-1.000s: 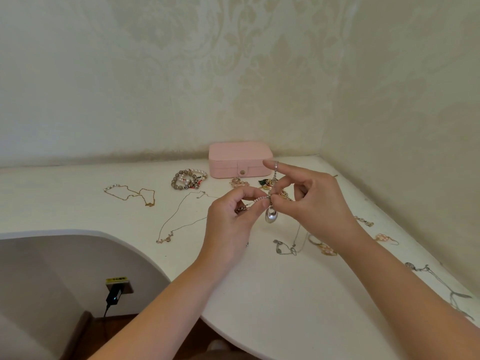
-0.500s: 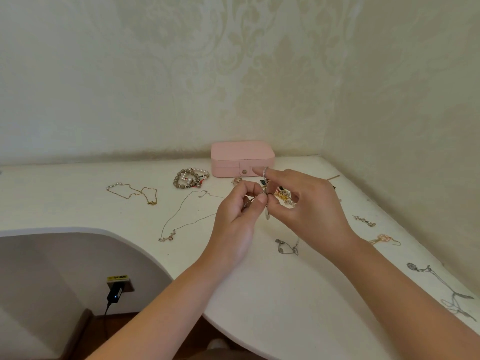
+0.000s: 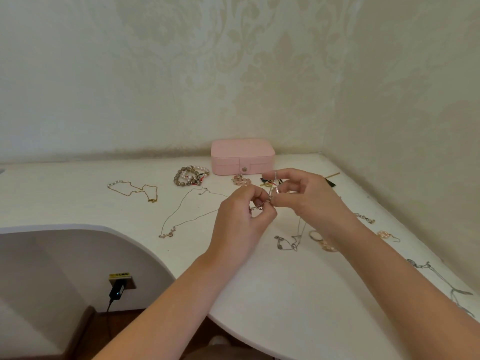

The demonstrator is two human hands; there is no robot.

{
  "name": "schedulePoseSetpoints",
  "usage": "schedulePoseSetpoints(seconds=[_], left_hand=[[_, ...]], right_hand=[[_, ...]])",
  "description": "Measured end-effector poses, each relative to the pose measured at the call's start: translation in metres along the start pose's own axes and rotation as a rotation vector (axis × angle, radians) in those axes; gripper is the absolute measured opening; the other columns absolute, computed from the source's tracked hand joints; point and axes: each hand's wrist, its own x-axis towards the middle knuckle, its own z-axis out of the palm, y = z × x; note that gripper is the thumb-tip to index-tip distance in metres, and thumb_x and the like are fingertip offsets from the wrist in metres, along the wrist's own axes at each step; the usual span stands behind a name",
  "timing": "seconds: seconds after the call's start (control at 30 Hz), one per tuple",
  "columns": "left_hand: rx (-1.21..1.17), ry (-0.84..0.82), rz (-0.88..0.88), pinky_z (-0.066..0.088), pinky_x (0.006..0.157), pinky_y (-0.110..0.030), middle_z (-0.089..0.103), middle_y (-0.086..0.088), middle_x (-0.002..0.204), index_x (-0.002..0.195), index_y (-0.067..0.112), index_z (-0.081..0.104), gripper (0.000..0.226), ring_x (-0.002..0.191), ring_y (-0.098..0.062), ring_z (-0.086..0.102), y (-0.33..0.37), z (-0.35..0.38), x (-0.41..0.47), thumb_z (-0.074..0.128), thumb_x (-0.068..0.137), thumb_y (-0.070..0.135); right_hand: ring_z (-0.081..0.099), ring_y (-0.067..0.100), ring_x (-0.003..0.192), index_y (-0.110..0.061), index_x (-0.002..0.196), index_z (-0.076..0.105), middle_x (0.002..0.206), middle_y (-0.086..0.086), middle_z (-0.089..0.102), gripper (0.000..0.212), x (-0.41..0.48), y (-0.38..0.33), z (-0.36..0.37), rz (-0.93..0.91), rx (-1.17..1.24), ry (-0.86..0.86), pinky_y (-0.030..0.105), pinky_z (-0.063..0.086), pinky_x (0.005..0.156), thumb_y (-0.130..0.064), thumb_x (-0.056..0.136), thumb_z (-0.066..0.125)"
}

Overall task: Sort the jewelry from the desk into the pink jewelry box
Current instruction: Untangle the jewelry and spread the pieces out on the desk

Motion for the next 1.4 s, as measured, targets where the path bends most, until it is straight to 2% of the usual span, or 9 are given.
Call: schedulePoseSetpoints(seconds=[0.3,0.43,0.63,0.77,0.9,1.03,1.13,1.23,1.4], left_hand=[[-0.276,-0.068,-0.144,0.028,0.048,-0.015,0.051,0.016,0.062,0.072,0.023,0.064,0.013,0.049,-0.003,0.037,0.006,-0.007,0.005,0.066,0.083,0.016],[-0.382,-0.217,-0.231,0.025,0.045,-0.016,0.048,0.017,0.049,0.074,0.018,0.06,0.011,0.043,-0.001,0.036,0.013,-0.012,0.003,0.059,0.084,0.015],[-0.591,-0.25,-0.33,0.015,0.048,-0.022,0.03,0.009,0.06,0.056,0.028,0.051,0.018,0.051,-0.008,0.021,0.015,-0.012,0.004,0.05,0.073,0.024],[-0.467,-0.234,-0.234,0.018,0.049,-0.023,0.033,0.01,0.056,0.062,0.026,0.055,0.023,0.049,-0.006,0.025,0.015,-0.012,0.002,0.056,0.086,0.025],[-0.403,-0.212,-0.112,0.026,0.046,-0.012,0.051,0.015,0.052,0.075,0.014,0.056,0.02,0.044,0.0,0.036,0.017,-0.014,-0.001,0.053,0.094,0.018],[-0.465,-0.25,-0.191,0.016,0.052,-0.03,0.051,0.012,0.053,0.071,0.016,0.054,0.024,0.053,-0.014,0.033,0.016,-0.015,0.001,0.055,0.092,0.026],[-0.501,-0.248,-0.304,0.018,0.049,-0.027,0.049,0.002,0.059,0.079,0.013,0.058,0.023,0.059,-0.016,0.043,0.014,-0.014,0.003,0.059,0.087,0.035],[-0.508,-0.224,-0.372,0.015,0.048,-0.026,0.046,0.008,0.052,0.069,0.018,0.057,0.027,0.055,-0.012,0.03,0.011,-0.013,0.005,0.056,0.092,0.033],[-0.717,-0.26,-0.433,0.016,0.042,-0.015,0.054,0.014,0.068,0.064,0.027,0.07,0.03,0.048,-0.005,0.022,0.01,-0.015,0.006,0.056,0.09,0.032]], right_hand=[[0.031,0.009,0.049,-0.019,0.111,0.056,0.071,-0.001,0.051,0.029,0.006,0.005,-0.016,0.031,0.014,-0.202,0.017,0.025,0.047,-0.003,0.087,0.057],[0.031,0.008,0.045,-0.028,0.103,0.053,0.077,-0.005,0.058,0.031,0.001,0.005,-0.011,-0.229,-0.241,-0.056,0.014,0.029,0.047,-0.005,0.082,0.061],[0.043,0.005,0.057,-0.03,0.106,0.052,0.084,-0.013,0.052,0.032,0.0,0.011,-0.004,-0.595,-0.744,0.113,0.02,0.036,0.052,-0.011,0.081,0.06],[0.049,-0.012,0.07,-0.017,0.112,0.062,0.083,-0.012,0.051,0.032,0.003,0.015,0.001,-0.554,-0.633,0.16,0.004,0.034,0.062,-0.005,0.082,0.06],[0.047,-0.015,0.071,-0.016,0.097,0.07,0.08,-0.014,0.047,0.017,0.006,0.016,0.002,-0.439,-0.637,0.192,0.005,0.034,0.063,-0.009,0.086,0.058],[0.046,-0.013,0.067,-0.014,0.085,0.068,0.078,-0.011,0.048,0.012,0.006,0.018,0.004,-0.405,-0.702,0.201,0.012,0.031,0.057,-0.016,0.088,0.056],[0.047,-0.005,0.057,-0.02,0.076,0.067,0.075,-0.012,0.056,0.015,0.005,0.012,0.006,-0.278,-0.451,0.167,0.01,0.032,0.056,-0.015,0.086,0.058],[0.036,0.003,0.041,-0.013,0.078,0.068,0.053,-0.017,0.054,0.018,0.005,0.004,-0.001,-0.002,-0.091,0.042,0.012,0.027,0.045,-0.012,0.089,0.053],[0.02,0.011,0.047,-0.01,0.075,0.053,0.071,-0.004,0.056,0.017,0.006,0.003,-0.009,0.233,0.35,-0.166,0.024,0.016,0.048,-0.012,0.092,0.049]])
